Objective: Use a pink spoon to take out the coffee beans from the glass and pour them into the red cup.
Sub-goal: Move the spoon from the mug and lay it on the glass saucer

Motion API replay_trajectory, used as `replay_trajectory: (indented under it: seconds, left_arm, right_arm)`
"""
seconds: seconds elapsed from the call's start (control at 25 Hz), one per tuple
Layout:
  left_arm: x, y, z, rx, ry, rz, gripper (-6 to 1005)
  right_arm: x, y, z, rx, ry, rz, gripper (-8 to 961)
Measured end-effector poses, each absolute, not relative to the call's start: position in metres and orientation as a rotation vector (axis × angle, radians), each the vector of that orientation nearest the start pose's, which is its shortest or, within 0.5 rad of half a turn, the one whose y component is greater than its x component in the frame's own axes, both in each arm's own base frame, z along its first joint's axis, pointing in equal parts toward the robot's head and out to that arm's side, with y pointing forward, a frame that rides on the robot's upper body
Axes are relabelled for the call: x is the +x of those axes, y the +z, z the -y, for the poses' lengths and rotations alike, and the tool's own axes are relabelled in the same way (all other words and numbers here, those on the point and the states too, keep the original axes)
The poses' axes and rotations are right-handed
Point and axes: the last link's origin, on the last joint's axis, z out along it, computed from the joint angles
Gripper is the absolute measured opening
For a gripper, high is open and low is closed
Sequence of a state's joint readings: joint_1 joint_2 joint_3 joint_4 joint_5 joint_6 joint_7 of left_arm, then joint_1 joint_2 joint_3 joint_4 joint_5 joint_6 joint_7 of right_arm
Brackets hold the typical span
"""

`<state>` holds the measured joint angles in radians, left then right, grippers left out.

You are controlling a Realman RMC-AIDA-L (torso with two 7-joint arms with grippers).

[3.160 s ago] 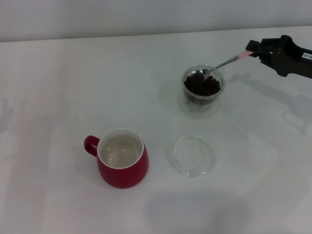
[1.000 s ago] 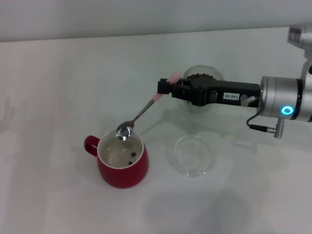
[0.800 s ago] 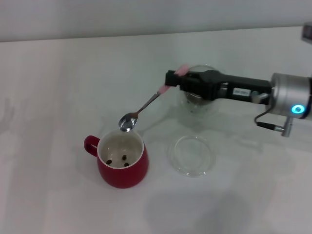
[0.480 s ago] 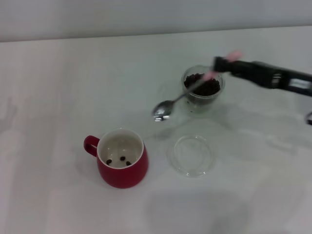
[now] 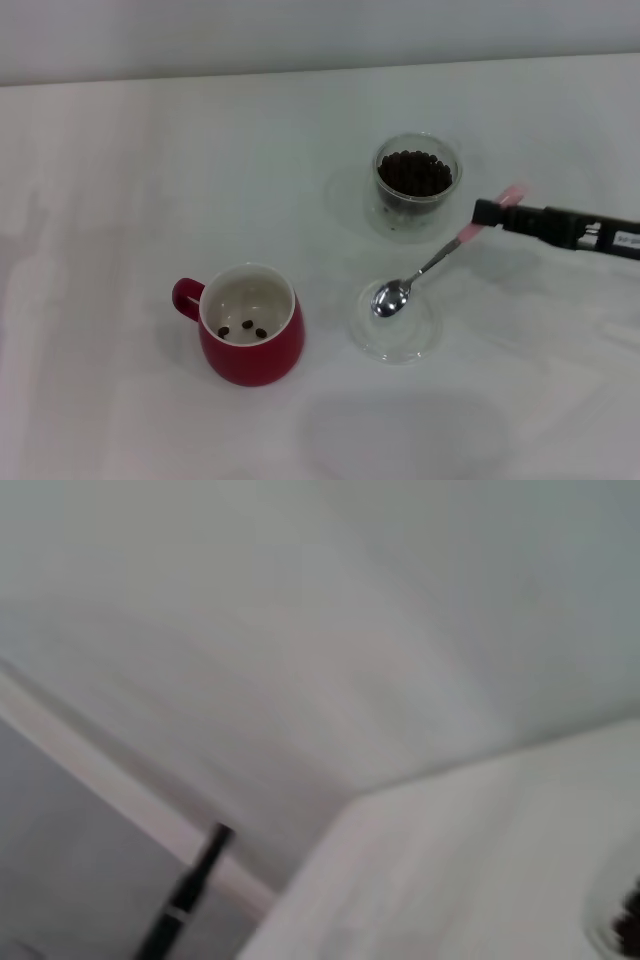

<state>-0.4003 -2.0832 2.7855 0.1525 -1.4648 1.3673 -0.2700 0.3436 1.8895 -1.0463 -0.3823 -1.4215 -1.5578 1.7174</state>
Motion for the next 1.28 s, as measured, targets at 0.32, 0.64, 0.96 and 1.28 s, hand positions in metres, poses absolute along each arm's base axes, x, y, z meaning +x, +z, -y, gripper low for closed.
replay_trajectory:
  seconds: [0.32, 0.64, 0.96, 1.28]
  left_arm:
    - [-0.334, 0.001, -0.306, -1.407, -0.891, 0.625, 893]
    - [-0.333, 0.001, -0.309, -1.406, -0.892, 0.626, 895]
    - [-0.331, 0.001, -0.311, -1.408, -0.896, 0.623, 893]
    - [-0.329, 0.001, -0.313, -1.414, -0.901, 0.619, 895]
  right_arm:
    - [0.326, 0.017, -0.286, -2.371, 0.97, -1.41, 145]
    - [0.332, 0.008, -0.289, -2.34, 0.899, -1.393, 145]
    - [0.334, 0.002, -0.287, -2.361, 0.857, -1.392, 144]
    - [0.328, -0.011, -0.284, -2.403, 0.835, -1.407, 144]
